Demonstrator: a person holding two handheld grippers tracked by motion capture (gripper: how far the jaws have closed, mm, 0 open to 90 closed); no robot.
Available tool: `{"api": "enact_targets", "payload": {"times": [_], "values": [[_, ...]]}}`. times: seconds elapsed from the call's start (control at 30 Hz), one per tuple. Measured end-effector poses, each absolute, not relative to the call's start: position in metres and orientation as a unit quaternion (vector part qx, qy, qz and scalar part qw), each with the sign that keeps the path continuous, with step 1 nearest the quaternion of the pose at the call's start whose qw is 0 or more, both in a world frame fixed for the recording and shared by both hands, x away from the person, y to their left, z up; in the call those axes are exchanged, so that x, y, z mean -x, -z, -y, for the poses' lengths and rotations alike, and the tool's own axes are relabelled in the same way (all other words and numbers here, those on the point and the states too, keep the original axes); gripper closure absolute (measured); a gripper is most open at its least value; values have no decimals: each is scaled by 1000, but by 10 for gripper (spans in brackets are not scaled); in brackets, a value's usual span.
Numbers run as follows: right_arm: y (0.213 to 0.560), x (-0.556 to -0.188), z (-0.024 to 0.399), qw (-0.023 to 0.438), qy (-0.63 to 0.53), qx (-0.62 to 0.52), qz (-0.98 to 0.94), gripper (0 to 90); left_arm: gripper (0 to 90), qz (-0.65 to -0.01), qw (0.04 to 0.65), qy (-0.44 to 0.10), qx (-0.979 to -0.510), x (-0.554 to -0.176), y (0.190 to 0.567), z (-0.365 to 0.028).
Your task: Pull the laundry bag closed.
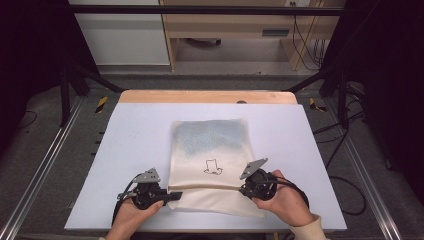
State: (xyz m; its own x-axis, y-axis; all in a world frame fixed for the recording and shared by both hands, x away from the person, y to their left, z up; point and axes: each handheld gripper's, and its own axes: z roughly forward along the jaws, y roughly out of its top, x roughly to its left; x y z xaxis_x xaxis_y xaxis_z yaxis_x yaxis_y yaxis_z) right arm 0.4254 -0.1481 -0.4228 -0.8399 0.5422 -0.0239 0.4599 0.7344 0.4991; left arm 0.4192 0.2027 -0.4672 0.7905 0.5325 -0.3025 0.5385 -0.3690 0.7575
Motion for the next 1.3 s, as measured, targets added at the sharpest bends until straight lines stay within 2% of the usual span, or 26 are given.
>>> {"api": "enact_targets", "payload": {"times": [1.3], "values": [[434,-418,160,84,-250,-285,-922,818,844,-336,454,-17,-825,-420,464,-211]]}}
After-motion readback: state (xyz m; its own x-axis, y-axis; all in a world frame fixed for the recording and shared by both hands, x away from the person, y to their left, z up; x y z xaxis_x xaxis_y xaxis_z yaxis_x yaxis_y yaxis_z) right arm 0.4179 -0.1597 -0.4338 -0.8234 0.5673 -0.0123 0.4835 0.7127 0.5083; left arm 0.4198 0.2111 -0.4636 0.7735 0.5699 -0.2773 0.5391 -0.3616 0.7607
